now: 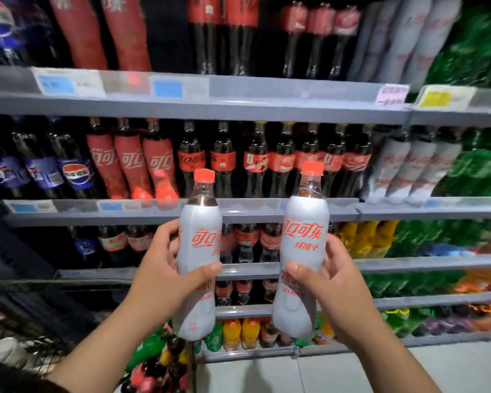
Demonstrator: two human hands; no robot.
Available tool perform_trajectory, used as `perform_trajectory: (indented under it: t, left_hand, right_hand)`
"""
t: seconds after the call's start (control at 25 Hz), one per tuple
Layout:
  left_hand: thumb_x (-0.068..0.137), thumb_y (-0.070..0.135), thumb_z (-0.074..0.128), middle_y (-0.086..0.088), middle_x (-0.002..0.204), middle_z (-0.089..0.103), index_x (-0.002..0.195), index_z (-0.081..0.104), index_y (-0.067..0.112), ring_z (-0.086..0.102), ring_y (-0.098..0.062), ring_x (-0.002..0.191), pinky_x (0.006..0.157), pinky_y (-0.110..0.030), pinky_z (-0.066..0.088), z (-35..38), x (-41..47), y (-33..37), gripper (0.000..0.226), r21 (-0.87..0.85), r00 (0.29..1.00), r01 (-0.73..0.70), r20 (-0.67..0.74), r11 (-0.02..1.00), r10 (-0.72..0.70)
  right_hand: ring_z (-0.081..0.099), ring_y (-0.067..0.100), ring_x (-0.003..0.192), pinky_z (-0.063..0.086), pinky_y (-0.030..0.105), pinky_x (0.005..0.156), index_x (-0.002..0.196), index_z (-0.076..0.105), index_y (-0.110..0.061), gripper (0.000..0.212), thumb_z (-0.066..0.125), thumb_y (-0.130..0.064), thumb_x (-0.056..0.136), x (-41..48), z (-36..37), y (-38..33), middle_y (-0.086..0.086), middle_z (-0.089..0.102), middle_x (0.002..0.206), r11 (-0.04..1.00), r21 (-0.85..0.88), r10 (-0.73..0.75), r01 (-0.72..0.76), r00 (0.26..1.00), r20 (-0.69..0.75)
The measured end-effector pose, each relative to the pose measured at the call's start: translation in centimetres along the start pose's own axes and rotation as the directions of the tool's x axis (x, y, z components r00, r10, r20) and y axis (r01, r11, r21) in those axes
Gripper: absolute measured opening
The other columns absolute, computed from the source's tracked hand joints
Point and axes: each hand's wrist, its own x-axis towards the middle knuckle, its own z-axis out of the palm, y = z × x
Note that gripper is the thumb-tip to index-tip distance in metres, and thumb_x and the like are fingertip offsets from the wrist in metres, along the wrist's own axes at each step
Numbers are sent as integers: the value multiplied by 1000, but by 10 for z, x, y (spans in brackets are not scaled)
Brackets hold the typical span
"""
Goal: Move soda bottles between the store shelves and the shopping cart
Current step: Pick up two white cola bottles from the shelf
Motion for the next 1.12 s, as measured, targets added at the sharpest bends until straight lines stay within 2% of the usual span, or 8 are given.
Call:
perform_trajectory:
  t: [0.2,0.28,0.44,0.52,0.6,0.76,0.92,1.12]
  left_hand:
    - [50,51,90,11,117,72,130,50,40,72,-11,103,73,-27,60,70,-2,22,91,-11,999,-40,-8,999,39]
    - [48,55,90,9,118,72,128,49,45,72,-13,103,77,-31,59,94,2,35,90,-9,997,-81,-3,997,80]
    - [58,47,94,10,114,73,119,50,53,73,-12,99,73,-20,59,144,15,69,76,-30,975,-218,44,975,219]
    - [58,41,91,12,114,73,124,47,50,73,-12,101,74,-20,59,165,22,86,80,-31,962,-263,70,964,264]
    - [57,42,88,16,115,72,125,45,51,73,-10,102,76,-24,61,182,28,103,81,-11,946,-308,101,951,308]
    - [61,50,91,18,114,71,131,42,51,72,-6,100,76,-15,58,204,46,136,85,25,906,-406,145,914,398]
    - [58,52,89,10,113,73,132,42,49,72,-8,101,79,-29,61,222,80,162,88,51,861,-496,160,867,484]
    - [57,60,88,17,120,67,131,37,54,69,-6,108,80,-28,62,238,143,186,89,24,813,-564,192,825,550]
  right_hand:
    - [74,11,97,61,26,74,107,61,-46,56,86,-47,57,-3,-71,-23,-9,75,109,998,-4,-59,59,998,-25]
    - [73,10,99,62,28,76,112,60,-44,62,87,-47,56,-6,-95,-35,-10,75,110,996,-8,-88,87,996,-35]
    - [72,8,105,61,27,81,124,56,-34,80,91,-47,54,-13,-140,-65,-11,74,116,987,-34,-156,154,985,-73]
    - [71,5,105,61,29,83,124,55,-39,83,94,-53,52,-16,-158,-83,-16,73,116,978,-75,-199,193,977,-81]
    - [71,4,103,61,31,84,119,56,-46,77,90,-55,50,-16,-173,-101,-19,72,115,967,-114,-241,230,966,-93]
    - [70,-1,97,58,14,73,103,58,-56,57,88,-52,55,-8,-189,-132,-23,72,110,926,-216,-337,311,936,-98]
    - [69,-3,94,59,18,69,105,57,-56,59,90,-50,56,16,-196,-155,-25,71,108,894,-281,-400,350,905,-144]
    - [69,-6,93,55,10,66,110,58,-48,62,92,-45,58,66,-205,-178,-28,71,105,879,-285,-445,381,870,-210]
